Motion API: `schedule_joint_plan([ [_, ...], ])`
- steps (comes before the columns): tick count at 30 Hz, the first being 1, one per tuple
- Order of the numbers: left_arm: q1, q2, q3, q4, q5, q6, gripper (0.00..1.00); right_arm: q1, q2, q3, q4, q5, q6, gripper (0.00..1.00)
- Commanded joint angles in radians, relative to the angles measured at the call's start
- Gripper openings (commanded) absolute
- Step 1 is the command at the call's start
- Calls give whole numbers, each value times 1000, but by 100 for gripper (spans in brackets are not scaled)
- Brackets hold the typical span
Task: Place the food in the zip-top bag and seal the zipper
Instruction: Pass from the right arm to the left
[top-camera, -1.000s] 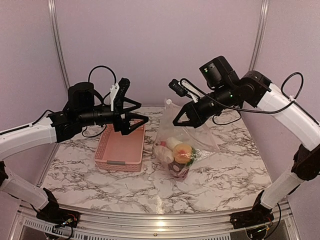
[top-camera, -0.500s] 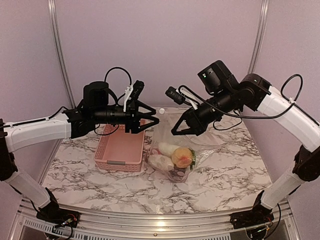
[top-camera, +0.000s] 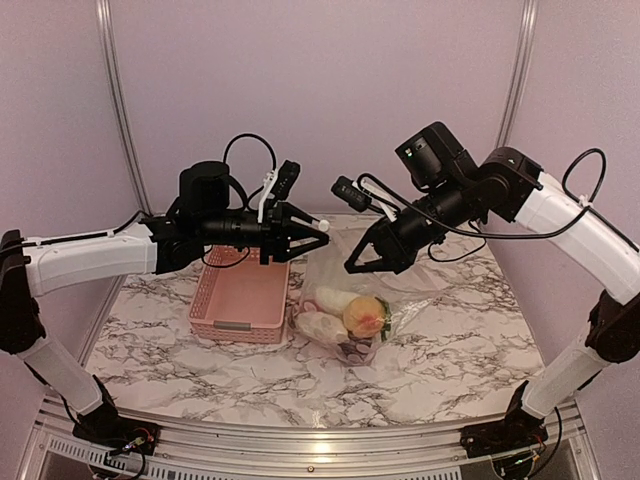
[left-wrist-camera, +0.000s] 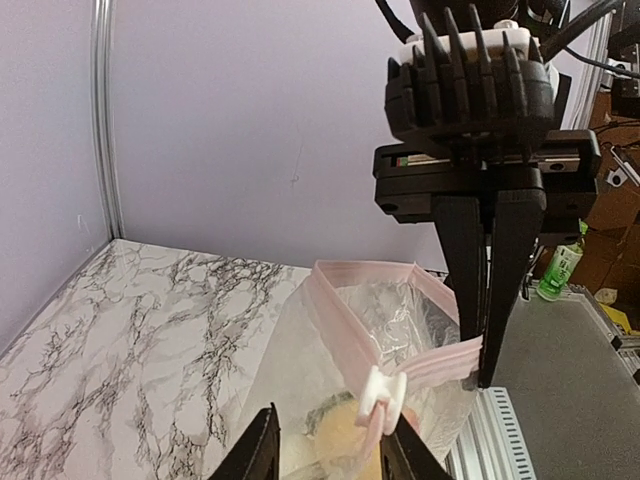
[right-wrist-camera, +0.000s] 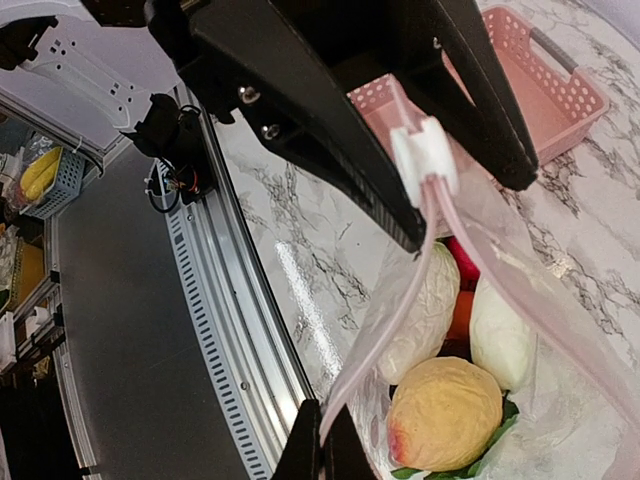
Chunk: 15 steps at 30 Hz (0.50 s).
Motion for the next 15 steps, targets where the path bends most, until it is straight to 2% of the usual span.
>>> schedule_joint_plan([
  [1,-2,19,28,40,50,-17,33,9,-17,20,-20,19,-4,0],
  [8,-4,20,24,32,69,-14,18,7,-22,19,-30,68,18,0],
  [10,-5,22,25,26,68,-13,9,7,-22,16,-34,91,23,0],
  [15,-6,8,22,-5,49,0,5,-4,-23,11,-60,154,32,0],
])
